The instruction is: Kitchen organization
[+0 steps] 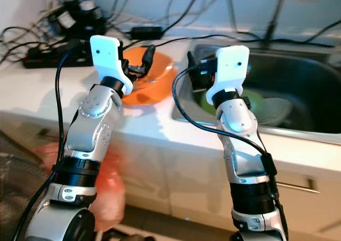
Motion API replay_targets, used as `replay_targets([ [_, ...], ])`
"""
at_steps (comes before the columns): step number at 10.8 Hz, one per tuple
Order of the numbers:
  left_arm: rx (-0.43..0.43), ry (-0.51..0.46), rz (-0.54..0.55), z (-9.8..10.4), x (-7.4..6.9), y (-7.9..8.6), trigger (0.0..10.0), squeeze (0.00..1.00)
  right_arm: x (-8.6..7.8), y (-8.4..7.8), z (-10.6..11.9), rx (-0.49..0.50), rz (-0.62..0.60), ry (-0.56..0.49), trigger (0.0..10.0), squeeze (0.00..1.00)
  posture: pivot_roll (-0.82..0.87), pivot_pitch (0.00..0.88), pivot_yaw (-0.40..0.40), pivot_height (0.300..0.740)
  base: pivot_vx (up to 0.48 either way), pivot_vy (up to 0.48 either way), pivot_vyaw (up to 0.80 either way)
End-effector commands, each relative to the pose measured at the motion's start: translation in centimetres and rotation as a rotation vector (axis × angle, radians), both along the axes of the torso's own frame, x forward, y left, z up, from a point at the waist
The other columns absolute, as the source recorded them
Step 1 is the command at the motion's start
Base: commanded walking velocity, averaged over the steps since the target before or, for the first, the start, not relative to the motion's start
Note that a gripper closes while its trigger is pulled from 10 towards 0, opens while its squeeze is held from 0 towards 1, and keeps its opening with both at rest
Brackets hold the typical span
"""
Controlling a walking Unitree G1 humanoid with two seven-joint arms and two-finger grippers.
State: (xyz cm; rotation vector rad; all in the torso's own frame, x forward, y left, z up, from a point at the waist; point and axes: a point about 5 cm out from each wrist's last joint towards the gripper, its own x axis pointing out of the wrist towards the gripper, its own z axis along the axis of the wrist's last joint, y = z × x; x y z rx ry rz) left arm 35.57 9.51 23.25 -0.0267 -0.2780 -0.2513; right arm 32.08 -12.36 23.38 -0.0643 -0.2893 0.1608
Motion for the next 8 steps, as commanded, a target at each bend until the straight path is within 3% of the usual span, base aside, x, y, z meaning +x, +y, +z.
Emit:
replay_targets([
  [1, -0.001, -0.013, -0.002, 0.38, 0.23, -0.36, 10.0, 0.00, 0.20, -0.37, 0.34, -0.011, -0.023, -0.010, 10.0, 0.00, -0.04, 0.000, 0.056, 0.740, 0.000, -0.319, 0.00],
  [6, -0.020, -0.019, 0.016, 0.24, 0.81, -0.45, 10.0, 0.00, 0.20, -1.14, 0.72, -0.031, -0.038, -0.022, 10.0, 0.00, -0.06, 0.000, 0.056, 0.740, 0.000, -0.417, -0.12],
  [8, -0.036, -0.009, 0.028, 0.05, 0.95, -0.26, 10.0, 0.00, 0.06, -0.98, 0.47, -0.037, -0.029, -0.015, 10.0, 0.00, -0.06, 0.000, 0.061, 0.740, 0.000, 0.000, 0.00],
])
